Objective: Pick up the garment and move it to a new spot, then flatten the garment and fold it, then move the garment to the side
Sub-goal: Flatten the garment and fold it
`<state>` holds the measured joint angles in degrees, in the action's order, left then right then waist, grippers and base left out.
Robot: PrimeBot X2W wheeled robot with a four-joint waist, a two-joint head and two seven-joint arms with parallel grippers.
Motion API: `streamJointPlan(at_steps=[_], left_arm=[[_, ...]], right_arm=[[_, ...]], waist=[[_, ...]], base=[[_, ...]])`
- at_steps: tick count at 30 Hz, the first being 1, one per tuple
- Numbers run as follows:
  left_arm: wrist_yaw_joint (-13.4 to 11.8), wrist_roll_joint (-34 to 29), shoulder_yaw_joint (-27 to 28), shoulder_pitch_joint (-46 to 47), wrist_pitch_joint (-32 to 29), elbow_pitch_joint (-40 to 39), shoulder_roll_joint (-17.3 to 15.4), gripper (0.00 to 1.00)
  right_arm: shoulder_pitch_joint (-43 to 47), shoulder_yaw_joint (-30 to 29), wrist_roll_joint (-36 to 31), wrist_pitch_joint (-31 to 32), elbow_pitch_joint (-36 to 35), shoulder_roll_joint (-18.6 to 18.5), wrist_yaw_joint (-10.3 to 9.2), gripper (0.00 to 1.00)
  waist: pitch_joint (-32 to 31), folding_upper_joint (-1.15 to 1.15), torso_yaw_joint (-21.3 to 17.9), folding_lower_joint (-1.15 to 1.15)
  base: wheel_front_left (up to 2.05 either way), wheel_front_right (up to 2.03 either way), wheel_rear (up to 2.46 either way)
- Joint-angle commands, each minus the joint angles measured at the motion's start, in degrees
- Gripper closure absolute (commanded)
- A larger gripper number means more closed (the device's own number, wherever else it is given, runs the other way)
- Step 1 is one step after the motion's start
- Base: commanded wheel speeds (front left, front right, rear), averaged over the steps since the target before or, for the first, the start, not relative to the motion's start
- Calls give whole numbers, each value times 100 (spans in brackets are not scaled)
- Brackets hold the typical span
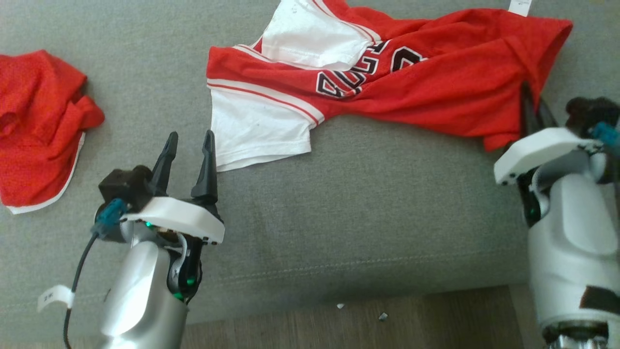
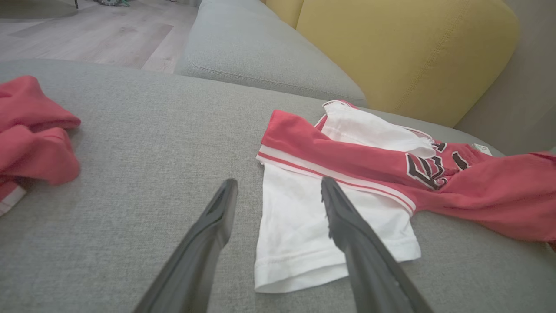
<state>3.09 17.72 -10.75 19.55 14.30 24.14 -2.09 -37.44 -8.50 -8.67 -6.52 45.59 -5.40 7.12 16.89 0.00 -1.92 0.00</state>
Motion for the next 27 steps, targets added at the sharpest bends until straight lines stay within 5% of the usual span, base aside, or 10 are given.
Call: streamJointPlan(at_steps=[1, 5, 6, 7, 8, 27], left_arm=[[13, -34, 186, 17, 70, -147, -78, 0], [14, -14, 199, -26, 70, -140, -78, 0], [12, -11, 202, -38, 70, -141, -78, 0], [9, -7, 206, -48, 70, -144, -78, 0], [6, -5, 211, -57, 70, -147, -78, 0], [27, -24, 324, -220, 70, -227, -78, 0]], right_arm=[[118, 209, 101, -46, -229, 87, 36, 100], [432, 332, 349, 112, -352, 119, 36, 100], [513, 330, 428, 184, -371, 131, 36, 82], [592, 332, 481, 249, -397, 141, 36, 31], [659, 324, 518, 286, -436, 148, 36, 0], [1741, 340, 655, 391, -1830, 248, 36, 0]], waist=[[-47, 0, -32, 0], [-138, 0, -77, 0], [-156, 0, -86, 0], [-170, 0, -96, 0], [-181, 0, -107, 0], [-286, 0, -273, 0]], base=[[0, 0, 0], [0, 0, 0], [0, 0, 0], [0, 0, 0], [0, 0, 0], [0, 0, 0]])
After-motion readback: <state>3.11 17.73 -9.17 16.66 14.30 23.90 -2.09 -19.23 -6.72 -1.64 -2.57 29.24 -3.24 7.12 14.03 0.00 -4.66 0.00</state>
